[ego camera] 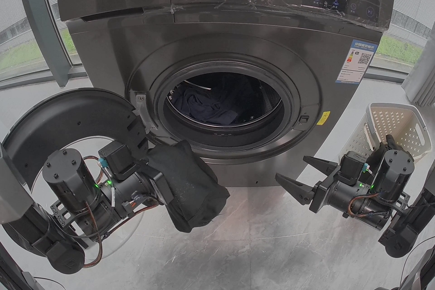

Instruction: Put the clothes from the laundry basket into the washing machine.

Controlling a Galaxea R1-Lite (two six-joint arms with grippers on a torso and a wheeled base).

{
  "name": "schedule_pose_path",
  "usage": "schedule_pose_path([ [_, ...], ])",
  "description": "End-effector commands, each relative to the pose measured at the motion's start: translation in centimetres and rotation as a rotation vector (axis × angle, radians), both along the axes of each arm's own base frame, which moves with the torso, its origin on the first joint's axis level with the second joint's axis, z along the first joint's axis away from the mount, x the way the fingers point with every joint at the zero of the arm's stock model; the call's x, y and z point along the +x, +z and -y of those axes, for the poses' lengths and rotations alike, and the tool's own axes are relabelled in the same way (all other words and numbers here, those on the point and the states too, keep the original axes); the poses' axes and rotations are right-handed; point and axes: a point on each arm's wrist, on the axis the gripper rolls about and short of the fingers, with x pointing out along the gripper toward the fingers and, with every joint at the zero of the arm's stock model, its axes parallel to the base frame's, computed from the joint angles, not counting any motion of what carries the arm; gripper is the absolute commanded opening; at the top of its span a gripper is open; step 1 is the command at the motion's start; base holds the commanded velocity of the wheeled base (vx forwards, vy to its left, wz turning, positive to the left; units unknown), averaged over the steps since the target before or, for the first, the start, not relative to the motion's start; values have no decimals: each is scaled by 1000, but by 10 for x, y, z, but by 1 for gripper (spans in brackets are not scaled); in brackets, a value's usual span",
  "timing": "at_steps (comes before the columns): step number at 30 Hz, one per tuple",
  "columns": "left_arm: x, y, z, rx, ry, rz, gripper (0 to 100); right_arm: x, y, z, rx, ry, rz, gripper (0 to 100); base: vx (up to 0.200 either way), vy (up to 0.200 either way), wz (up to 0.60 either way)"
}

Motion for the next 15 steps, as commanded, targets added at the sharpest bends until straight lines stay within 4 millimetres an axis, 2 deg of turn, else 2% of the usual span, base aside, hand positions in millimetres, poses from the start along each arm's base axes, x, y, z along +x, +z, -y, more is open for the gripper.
schedule_pose_path([
  [1, 0, -3, 1, 8, -2, -8, 0, 0, -1, 0, -1, -1, -1, 100, 0, 0, 0],
  [12, 3, 0, 0, -2, 7, 3, 0, 0, -1, 0, 0, 1, -2, 100, 0, 0, 0],
  [15, 3, 0, 0, -2, 8, 1, 0, 0, -1, 0, 0, 1, -2, 100, 200, 0, 0],
])
